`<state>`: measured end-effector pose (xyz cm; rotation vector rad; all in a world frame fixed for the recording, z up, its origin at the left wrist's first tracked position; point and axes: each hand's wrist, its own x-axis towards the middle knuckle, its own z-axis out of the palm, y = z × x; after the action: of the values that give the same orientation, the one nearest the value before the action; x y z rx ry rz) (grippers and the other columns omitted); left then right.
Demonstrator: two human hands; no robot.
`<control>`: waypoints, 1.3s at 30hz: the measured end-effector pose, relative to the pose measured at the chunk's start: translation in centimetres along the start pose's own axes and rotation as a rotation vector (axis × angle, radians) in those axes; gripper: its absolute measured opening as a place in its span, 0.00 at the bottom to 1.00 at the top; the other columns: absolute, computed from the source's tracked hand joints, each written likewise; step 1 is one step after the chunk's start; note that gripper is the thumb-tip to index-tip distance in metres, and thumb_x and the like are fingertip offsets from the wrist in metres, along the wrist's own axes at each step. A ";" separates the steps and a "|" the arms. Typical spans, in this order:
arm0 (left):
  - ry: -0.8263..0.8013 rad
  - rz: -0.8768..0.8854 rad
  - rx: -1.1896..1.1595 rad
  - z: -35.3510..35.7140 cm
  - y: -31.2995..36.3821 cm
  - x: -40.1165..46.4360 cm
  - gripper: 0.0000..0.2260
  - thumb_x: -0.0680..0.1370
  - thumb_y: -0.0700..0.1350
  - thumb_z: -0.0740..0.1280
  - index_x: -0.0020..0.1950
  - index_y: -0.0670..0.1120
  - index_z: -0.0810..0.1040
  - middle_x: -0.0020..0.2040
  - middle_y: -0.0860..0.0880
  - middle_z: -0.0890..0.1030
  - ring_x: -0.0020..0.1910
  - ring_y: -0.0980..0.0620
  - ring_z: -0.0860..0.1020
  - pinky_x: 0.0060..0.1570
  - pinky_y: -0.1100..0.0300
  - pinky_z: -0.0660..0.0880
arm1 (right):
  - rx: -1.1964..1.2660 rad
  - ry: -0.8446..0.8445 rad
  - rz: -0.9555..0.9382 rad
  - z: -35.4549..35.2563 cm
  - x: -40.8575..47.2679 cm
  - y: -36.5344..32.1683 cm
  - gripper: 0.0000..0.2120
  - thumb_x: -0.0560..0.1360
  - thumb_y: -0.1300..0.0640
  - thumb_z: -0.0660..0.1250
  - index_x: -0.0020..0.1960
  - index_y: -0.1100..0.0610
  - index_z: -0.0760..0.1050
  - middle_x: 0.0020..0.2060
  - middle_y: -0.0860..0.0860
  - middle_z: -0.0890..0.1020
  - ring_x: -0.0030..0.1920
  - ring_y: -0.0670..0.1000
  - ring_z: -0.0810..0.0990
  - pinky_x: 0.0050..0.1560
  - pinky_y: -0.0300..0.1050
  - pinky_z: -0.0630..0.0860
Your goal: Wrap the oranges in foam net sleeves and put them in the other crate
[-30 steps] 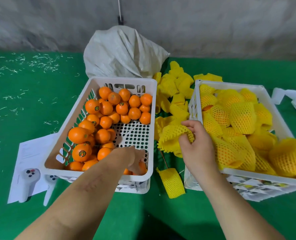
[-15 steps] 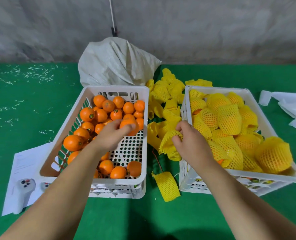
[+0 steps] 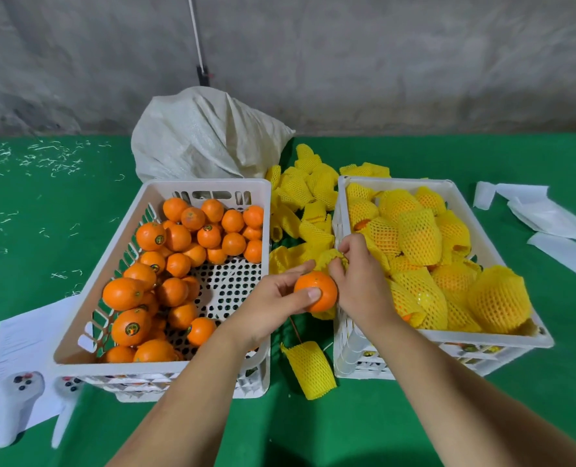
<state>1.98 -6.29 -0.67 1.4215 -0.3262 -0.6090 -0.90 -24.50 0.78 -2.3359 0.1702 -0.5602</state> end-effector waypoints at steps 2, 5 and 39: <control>0.098 0.065 0.079 0.5 -0.1 0.1 0.20 0.74 0.51 0.77 0.66 0.50 0.83 0.72 0.51 0.79 0.70 0.47 0.78 0.64 0.50 0.80 | 0.049 -0.021 0.020 -0.1 0.0 0.2 0.08 0.82 0.58 0.65 0.60 0.53 0.71 0.49 0.51 0.80 0.50 0.53 0.79 0.44 0.49 0.76; 0.265 0.214 0.276 1.2 -0.9 -0.1 0.24 0.76 0.52 0.79 0.70 0.53 0.80 0.70 0.56 0.78 0.68 0.59 0.78 0.65 0.58 0.78 | 0.065 -0.041 -0.002 0.1 -0.1 0.7 0.14 0.82 0.58 0.64 0.67 0.55 0.75 0.60 0.52 0.81 0.60 0.52 0.78 0.57 0.47 0.77; 0.643 0.322 0.226 1.6 -1.7 0.0 0.20 0.79 0.46 0.72 0.69 0.62 0.73 0.57 0.56 0.84 0.52 0.56 0.84 0.49 0.58 0.80 | -0.059 -0.247 -0.407 0.6 -0.5 1.3 0.07 0.77 0.46 0.61 0.53 0.46 0.69 0.47 0.42 0.73 0.38 0.46 0.73 0.29 0.43 0.70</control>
<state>0.78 -7.69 -2.09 1.6543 -0.1039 0.1641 -1.06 -24.93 -0.63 -2.4854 -0.4168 -0.4559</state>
